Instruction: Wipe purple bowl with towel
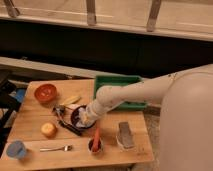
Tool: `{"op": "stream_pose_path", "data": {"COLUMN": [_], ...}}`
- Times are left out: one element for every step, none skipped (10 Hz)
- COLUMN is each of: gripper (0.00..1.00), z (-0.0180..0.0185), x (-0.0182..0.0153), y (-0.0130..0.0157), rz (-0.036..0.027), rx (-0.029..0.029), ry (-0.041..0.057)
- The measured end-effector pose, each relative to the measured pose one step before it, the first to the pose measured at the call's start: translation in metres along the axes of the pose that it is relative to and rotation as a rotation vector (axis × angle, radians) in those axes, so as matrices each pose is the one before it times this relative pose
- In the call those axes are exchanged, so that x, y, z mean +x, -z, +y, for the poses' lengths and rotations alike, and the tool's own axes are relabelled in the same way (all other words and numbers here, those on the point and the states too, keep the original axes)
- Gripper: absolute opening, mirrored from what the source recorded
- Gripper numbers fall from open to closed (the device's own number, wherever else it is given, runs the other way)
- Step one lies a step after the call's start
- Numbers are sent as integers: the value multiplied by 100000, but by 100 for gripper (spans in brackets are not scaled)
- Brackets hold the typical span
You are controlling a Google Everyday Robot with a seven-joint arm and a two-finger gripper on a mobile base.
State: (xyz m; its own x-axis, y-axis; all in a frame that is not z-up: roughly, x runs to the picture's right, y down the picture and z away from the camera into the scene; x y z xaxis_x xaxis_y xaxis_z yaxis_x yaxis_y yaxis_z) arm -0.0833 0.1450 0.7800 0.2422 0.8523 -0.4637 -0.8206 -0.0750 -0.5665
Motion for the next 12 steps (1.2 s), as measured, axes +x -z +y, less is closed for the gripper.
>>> {"op": "stream_pose_path", "data": {"gripper": [0, 0, 0, 0, 0, 0, 0, 0, 0, 0, 0, 0], "z": [-1263, -957, -1326, -414, -189, 42, 462, 588, 1144, 1132, 1358, 736], "x": [-1575, -1133, -1944, -647, -627, -346, 52, 460, 1064, 1303, 1545, 954], "y": [206, 98, 226, 86, 68, 33, 15, -134, -287, -437, -508, -231], "rz": [-923, -188, -678, 23, -6, 275, 426, 690, 881, 923, 731, -117], "rx": [905, 623, 183, -166, -648, -848, -1280, -918, -669, -13, 74, 126], "ry": [-1269, -901, -524, 56, 605, 955, 1655, 1463, 1965, 845, 274, -436]}}
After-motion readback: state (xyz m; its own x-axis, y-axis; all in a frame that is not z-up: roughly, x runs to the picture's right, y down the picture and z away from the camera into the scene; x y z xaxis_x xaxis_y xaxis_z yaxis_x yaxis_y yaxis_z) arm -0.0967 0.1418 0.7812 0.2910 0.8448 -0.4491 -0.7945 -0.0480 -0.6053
